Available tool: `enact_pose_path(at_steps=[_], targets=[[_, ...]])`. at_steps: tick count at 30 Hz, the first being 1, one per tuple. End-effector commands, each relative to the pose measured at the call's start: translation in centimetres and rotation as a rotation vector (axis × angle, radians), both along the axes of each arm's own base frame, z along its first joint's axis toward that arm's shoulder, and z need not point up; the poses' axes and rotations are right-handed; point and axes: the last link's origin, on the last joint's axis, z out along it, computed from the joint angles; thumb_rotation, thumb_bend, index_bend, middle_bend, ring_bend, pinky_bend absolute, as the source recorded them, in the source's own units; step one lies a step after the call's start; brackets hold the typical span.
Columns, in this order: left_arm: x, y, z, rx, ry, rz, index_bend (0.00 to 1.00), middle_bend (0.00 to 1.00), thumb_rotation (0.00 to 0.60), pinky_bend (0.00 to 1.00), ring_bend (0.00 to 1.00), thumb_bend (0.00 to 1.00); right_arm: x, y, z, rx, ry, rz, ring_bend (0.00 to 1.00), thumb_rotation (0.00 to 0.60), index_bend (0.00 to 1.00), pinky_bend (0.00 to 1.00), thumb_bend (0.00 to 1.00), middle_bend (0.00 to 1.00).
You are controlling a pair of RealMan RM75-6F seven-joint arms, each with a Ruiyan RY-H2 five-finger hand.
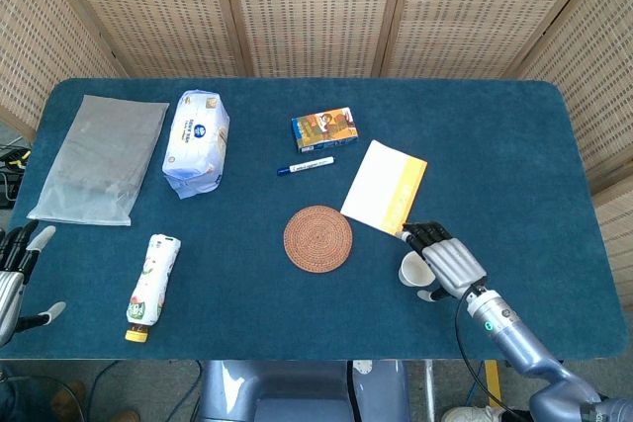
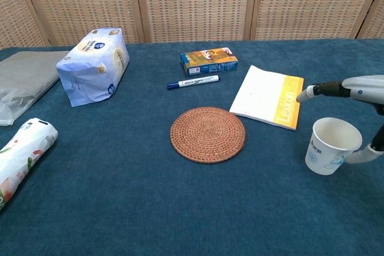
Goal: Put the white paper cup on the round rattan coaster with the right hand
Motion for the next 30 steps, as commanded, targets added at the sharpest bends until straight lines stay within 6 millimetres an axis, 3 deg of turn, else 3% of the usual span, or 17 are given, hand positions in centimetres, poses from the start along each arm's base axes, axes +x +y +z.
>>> enact_pose_path(at_steps=[1, 8, 11, 14, 21, 27, 30], targets=[[0.0, 0.1, 0.0, -0.001, 0.001, 0.001, 0.0, 0.0, 0.6, 0.0, 0.0, 0.0, 0.2, -0.2, -0.8, 0.016, 0.026, -0.003, 0.05, 0.6, 0.17, 0.11, 0.0, 0.11], [-0.2, 0.2, 0.2, -0.004, -0.015, 0.009, 0.0, 0.0, 0.6, 0.0, 0.0, 0.0, -0.2, -0.6, -1.1, -0.026, 0.03, -0.024, 0.39, 0.6, 0.41, 0.47, 0.01, 0.4], [-0.2, 0.2, 0.2, -0.008, -0.015, 0.007, 0.0, 0.0, 0.6, 0.0, 0.0, 0.0, -0.5, -0.8, -1.0, -0.049, 0.024, -0.023, 0.47, 0.6, 0.47, 0.55, 0.08, 0.47], [-0.1, 0.1, 0.1, -0.013, -0.012, 0.004, 0.0, 0.0, 0.6, 0.0, 0.0, 0.0, -0.4, -0.9, -0.8, -0.063, 0.023, -0.004, 0.48, 0.6, 0.5, 0.57, 0.13, 0.49], [-0.2, 0.3, -0.1, -0.026, -0.007, 0.011, 0.0, 0.0, 0.6, 0.0, 0.0, 0.0, 1.4, -1.4, 0.0, -0.055, -0.039, 0.056, 0.48, 0.6, 0.5, 0.58, 0.13, 0.49], [-0.2, 0.7, 0.0, -0.04, -0.017, 0.026, 0.0, 0.0, 0.6, 0.0, 0.0, 0.0, 4.5, -4.8, 0.1, -0.052, -0.048, 0.088, 0.48, 0.6, 0.5, 0.58, 0.14, 0.49], [-0.3, 1.1, -0.1, -0.047, -0.016, 0.037, 0.0, 0.0, 0.6, 0.0, 0.0, 0.0, 7.8, -7.3, -0.8, -0.023, -0.09, 0.095, 0.48, 0.6, 0.5, 0.58, 0.15, 0.49]])
